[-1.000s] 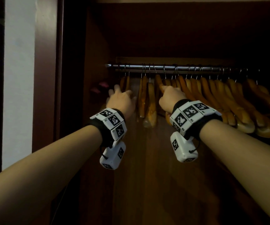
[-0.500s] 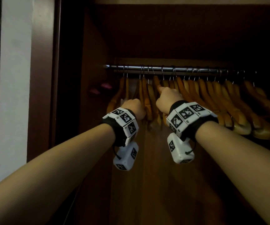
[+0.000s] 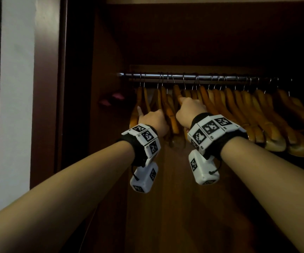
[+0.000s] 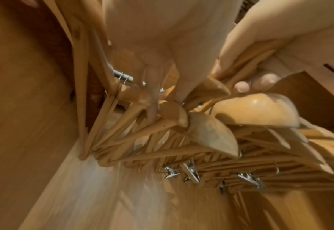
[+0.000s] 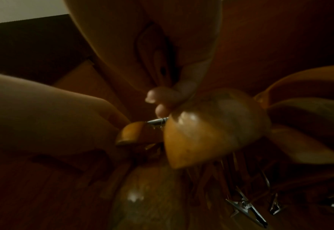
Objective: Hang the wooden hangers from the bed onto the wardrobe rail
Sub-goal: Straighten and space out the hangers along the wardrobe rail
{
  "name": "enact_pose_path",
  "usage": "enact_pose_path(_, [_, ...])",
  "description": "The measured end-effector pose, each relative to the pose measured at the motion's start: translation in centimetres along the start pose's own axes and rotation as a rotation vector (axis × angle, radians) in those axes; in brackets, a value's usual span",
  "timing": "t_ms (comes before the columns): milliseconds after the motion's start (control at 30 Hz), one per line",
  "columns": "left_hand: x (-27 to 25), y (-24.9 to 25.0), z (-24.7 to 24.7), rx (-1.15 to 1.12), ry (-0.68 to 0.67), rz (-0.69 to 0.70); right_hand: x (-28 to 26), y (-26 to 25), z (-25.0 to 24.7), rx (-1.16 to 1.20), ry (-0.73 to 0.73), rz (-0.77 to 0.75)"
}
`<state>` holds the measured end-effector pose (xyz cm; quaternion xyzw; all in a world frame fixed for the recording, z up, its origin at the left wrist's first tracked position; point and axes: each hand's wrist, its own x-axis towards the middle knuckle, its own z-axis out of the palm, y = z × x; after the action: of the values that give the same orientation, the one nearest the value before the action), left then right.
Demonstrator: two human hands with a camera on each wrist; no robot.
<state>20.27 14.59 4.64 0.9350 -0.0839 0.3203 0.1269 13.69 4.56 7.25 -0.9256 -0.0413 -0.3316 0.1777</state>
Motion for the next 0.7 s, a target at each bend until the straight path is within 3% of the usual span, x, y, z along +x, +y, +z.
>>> enact_pose_path(167, [-0.4,-0.3,-0.6,-0.023,0.039,-0.046,0.1,0.0,0.2,-0.006,0.003,0.005])
enact_pose_path(333, [-1.3,-0.6,-1.4,0.133,0.099,-0.151,0.4,0.1,0.3,-0.003,0.002,0.016])
enact_pose_path(700, [-1.8,-3.1,-3.9,0.014,0.101,-0.196,0.4,0.3,0.3,-0.008,-0.009,0.006])
